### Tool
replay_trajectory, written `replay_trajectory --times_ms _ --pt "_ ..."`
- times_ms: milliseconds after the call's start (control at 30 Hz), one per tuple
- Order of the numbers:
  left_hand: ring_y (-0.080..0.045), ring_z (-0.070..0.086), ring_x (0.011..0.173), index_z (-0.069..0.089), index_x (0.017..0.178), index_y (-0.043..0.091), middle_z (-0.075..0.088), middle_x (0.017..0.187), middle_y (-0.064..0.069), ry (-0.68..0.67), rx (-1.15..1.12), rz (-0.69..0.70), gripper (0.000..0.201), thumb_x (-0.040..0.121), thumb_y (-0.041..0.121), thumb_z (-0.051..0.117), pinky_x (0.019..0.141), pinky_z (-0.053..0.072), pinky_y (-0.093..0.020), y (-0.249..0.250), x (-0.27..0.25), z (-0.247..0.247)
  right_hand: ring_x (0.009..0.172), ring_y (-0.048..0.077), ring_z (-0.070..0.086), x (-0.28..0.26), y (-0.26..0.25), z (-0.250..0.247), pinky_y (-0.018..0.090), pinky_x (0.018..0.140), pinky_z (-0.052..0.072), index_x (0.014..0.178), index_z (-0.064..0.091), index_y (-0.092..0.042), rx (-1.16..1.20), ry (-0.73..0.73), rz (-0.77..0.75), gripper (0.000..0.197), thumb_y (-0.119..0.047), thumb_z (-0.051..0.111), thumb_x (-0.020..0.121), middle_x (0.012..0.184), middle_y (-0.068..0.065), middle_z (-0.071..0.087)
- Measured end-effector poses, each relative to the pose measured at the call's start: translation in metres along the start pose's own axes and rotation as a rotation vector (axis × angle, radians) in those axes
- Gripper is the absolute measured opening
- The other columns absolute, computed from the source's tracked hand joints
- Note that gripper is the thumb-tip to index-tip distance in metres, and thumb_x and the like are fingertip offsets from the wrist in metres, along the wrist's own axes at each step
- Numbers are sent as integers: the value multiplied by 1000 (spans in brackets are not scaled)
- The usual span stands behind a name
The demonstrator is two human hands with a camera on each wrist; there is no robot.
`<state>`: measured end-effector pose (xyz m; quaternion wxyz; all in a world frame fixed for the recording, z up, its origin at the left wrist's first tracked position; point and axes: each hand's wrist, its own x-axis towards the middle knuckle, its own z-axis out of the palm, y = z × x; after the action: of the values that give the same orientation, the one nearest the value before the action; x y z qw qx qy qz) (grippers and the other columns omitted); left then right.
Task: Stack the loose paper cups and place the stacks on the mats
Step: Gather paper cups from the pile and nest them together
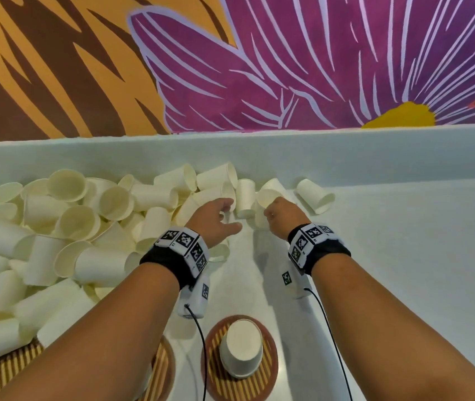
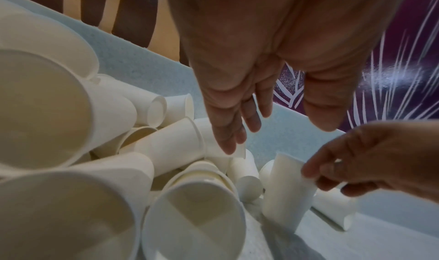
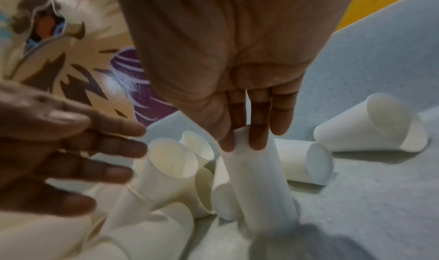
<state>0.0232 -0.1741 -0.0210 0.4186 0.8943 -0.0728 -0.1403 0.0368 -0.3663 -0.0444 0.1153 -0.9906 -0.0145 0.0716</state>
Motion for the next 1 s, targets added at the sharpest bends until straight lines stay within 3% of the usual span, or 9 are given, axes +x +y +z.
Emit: replay_trajectory --times_ms 100,267,467,567,700,767,833,933,1000 --pt "-17 46 129 33 147 19 45 144 2 -28 0 -25 84 77 34 78 104 39 -31 3 5 9 87 23 61 -7 -5 -9 29 72 43 89 70 -9 281 126 23 20 -17 51 91 89 4 63" --pt "-19 49 124 17 151 24 45 142 1 -89 -17 -76 104 70 44 80 102 41 -34 4 12 22 71 15 58 -10 -12 -18 33 76 51 79 70 -6 770 74 64 12 -15 63 81 73 1 65" --pt "-21 57 106 26 143 29 55 123 0 -72 12 -97 87 72 46 73 94 49 -44 2 18 27 66 16 58 -4 0 -12 30 70 49 78 70 -7 1059 6 47 8 -8 63 80 67 6 65" --pt "-23 56 108 25 145 28 52 127 -1 -88 22 -133 83 78 44 70 94 49 -44 1 22 26 72 13 59 3 7 -7 27 75 48 82 68 -16 976 62 41 7 -15 63 84 83 2 66" --pt "-25 51 119 20 149 21 46 138 -6 -95 98 -156 88 80 42 70 99 45 -43 -2 29 27 97 20 57 20 24 5 28 86 44 105 67 -17 483 207 101 25 -9 50 88 110 3 56" --pt "-25 52 118 21 149 21 47 138 -5 -95 116 -153 89 78 43 71 99 45 -42 -4 31 28 120 25 49 29 35 17 35 101 41 124 59 -18 304 171 109 39 -8 49 88 134 6 47" --pt "-24 52 118 22 148 21 47 138 -5 -90 112 -144 89 77 43 72 99 44 -40 -6 32 28 135 27 34 36 42 29 41 110 34 142 39 -22 189 69 104 56 -10 47 88 154 4 27" --pt "-23 51 119 24 148 21 47 138 -5 -71 95 -133 88 78 41 72 97 43 -36 -7 34 28 140 27 26 41 44 40 47 109 34 150 17 -29 84 -16 80 68 -14 45 90 160 -3 12" --pt "-23 51 118 24 148 21 47 137 -5 -64 82 -130 87 78 40 73 96 43 -35 -8 35 27 135 30 32 42 42 43 48 104 37 150 18 -29 23 12 69 66 -18 45 90 156 0 22"
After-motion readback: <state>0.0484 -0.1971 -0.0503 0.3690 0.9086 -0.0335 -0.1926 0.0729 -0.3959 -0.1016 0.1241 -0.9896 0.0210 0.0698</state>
